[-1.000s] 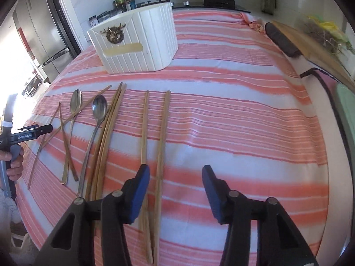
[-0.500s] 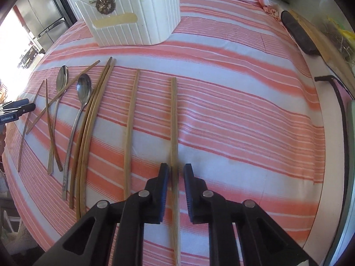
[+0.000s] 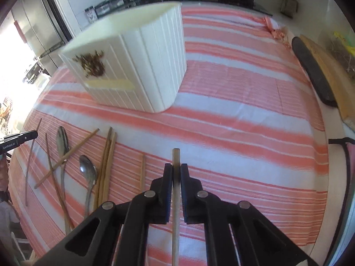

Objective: Organize utensils
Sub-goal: 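Close the right tool on one chopstick while the left tool grasps another, then lift both chopsticks into the white holder and open both tools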

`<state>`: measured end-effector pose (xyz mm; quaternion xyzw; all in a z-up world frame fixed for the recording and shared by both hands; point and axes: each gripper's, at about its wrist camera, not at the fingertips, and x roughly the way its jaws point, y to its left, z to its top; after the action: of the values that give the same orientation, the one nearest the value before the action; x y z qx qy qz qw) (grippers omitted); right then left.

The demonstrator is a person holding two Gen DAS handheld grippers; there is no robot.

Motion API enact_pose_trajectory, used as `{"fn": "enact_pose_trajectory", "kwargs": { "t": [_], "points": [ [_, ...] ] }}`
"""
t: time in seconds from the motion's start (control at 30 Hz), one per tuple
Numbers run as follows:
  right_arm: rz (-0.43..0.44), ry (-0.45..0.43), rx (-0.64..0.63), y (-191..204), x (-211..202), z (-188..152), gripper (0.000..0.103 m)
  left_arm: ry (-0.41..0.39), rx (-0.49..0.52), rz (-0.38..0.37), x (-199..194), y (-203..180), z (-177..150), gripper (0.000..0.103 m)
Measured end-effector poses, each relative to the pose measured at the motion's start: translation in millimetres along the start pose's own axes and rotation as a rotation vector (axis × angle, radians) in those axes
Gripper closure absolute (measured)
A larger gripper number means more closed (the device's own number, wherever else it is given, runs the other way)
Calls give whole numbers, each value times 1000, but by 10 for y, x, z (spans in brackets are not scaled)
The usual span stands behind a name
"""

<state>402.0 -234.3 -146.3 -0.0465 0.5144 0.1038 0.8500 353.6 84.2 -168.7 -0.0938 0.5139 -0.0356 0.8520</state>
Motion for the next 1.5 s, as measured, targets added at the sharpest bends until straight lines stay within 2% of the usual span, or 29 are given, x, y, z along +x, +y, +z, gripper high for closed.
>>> {"fn": "enact_pose_trajectory", "kwargs": {
  "t": [0.13, 0.33, 0.47, 0.57, 0.7, 0.77, 0.83, 0.9, 1.03, 1.17, 1.27, 1.3, 1.33, 1.37, 1.4, 1.43, 1.47, 1.5],
  "points": [
    [17, -175, -22, 76, -707, -73, 96, -117, 35, -54, -566, -109, -1, 100],
    [5, -368, -41, 199, -1558, -144, 96, -274, 92, -133, -1397, -354, 123, 100],
    [-11, -513, -55, 322, -2029, 146, 96, -393, 120, -204, -1959, -558, 489, 100],
    [-21, -644, -58, 413, -2330, 528, 96, -511, 136, -217, -2272, -789, 871, 100],
    [-12, -793, -43, 523, -2486, 1053, 96, -615, 121, -221, -2260, -1125, 1342, 100],
    [-17, -873, -50, 579, -2417, 1213, 96, -648, 101, -192, -2087, -1276, 1517, 100],
    [-27, -916, -54, 627, -2230, 1323, 95, -650, 85, -163, -1813, -1405, 1652, 100],
    [-41, -893, -56, 636, -1966, 1424, 95, -614, 72, -153, -1498, -1508, 1735, 100],
    [-43, -789, -67, 589, -1393, 1525, 95, -509, 57, -143, -912, -1643, 1826, 100],
    [21, -625, -47, 480, -902, 1576, 95, -365, 83, -144, -428, -1721, 1844, 100],
    [73, -478, -18, 409, -594, 1628, 95, -277, 137, -137, -197, -1800, 1807, 99],
    [74, -453, -8, 394, -528, 1620, 94, -254, 148, -132, -156, -1814, 1791, 99],
    [69, -444, -1, 387, -489, 1596, 92, -241, 155, -125, -133, -1848, 1753, 94],
    [59, -445, 4, 388, -487, 1567, 92, -230, 162, -126, -140, -1850, 1711, 80],
    [56, -451, 9, 385, -505, 1544, 82, -226, 169, -128, -169, -1837, 1667, 58],
    [60, -463, 13, 374, -544, 1517, 66, -234, 179, -126, -208, -1817, 1614, 48],
    [57, -482, 19, 369, -616, 1468, 59, -248, 192, -121, -272, -1794, 1535, 35],
    [50, -502, 23, 370, -702, 1411, 55, -262, 211, -121, -346, -1758, 1439, 32]
  ]
}}
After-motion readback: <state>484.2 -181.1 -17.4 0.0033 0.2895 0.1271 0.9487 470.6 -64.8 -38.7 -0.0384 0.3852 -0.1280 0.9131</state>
